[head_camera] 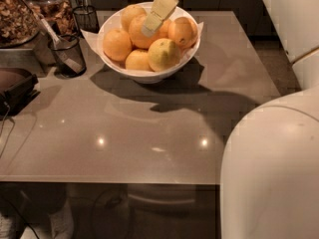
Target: Pick orange from white bowl
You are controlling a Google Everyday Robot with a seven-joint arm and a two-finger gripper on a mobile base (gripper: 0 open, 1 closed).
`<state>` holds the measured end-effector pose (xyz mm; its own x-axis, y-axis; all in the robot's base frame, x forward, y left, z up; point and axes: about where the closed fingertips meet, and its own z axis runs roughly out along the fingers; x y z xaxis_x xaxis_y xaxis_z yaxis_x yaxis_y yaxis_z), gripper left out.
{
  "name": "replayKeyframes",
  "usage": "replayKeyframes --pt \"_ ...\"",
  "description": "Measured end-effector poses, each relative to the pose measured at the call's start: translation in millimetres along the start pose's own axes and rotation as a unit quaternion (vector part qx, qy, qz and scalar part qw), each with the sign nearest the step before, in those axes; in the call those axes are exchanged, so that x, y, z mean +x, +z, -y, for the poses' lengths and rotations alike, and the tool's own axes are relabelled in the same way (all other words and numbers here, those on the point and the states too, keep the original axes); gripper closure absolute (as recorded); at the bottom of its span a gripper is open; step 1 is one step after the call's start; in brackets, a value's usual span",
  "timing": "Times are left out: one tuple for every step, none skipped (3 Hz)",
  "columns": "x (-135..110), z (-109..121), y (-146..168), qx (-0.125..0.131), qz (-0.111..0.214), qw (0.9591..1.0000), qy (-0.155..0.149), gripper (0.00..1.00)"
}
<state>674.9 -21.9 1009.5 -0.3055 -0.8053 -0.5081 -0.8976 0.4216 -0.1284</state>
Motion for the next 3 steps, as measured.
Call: replayKeyframes --pt "-2.3 3.5 3.6 0.001 0.010 0.9999 0.004 0.00" --pt "-16.3 6.0 11.1 0.000 0.019 0.9998 -0.009 0.00" --pt "-27.0 7.9 20.7 -0.003 0.019 0.9996 -0.019 0.13"
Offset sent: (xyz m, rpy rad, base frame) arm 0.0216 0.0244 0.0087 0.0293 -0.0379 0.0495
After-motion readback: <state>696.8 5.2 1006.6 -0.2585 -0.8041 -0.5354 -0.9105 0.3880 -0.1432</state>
